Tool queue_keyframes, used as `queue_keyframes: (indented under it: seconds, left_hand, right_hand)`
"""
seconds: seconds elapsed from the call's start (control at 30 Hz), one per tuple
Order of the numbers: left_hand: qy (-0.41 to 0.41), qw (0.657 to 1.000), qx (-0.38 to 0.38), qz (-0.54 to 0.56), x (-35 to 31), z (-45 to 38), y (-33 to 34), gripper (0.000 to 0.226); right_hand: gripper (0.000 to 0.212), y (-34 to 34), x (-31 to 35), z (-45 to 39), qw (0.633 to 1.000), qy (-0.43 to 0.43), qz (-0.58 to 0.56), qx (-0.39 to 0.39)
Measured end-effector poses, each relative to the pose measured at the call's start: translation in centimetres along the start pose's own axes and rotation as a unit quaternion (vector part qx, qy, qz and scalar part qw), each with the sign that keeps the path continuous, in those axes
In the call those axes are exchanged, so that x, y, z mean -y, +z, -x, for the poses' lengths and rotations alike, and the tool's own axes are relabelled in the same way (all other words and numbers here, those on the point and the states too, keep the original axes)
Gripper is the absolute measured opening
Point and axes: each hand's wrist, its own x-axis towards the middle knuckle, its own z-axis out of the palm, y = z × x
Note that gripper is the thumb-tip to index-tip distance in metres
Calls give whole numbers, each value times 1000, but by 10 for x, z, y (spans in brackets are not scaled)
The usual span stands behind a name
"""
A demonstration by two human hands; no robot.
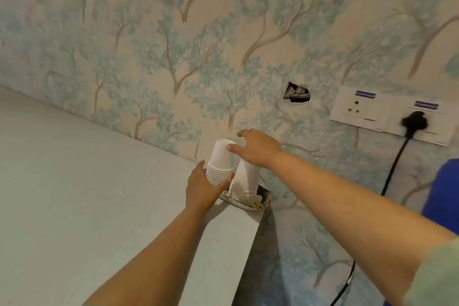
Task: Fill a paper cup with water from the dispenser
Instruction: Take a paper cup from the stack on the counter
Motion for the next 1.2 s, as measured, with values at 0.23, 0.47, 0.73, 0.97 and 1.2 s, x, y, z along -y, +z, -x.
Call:
queue_keyframes:
  seconds: [0.23,0.47,0.73,0.97,1.2]
  left_hand:
    - [4,1000,27,6,29,-61,13,108]
    - [-7,991,83,105,40,-70,23,80]
    - [6,993,86,81,36,-68,16,75]
    - [14,995,90,38,34,-69,17,89]
    - [52,994,84,36,36,-67,14,94]
  right_hand:
    - [67,34,-12,-52,1000,-24,17,-8]
    - [73,51,1,-90,988,-37,152,-1]
    - [43,53,0,-98,983,-107,141,-42]
    - [41,16,-5,-103,989,-94,73,-84]
    - [43,-17,-13,-85,983,-9,-44,-181]
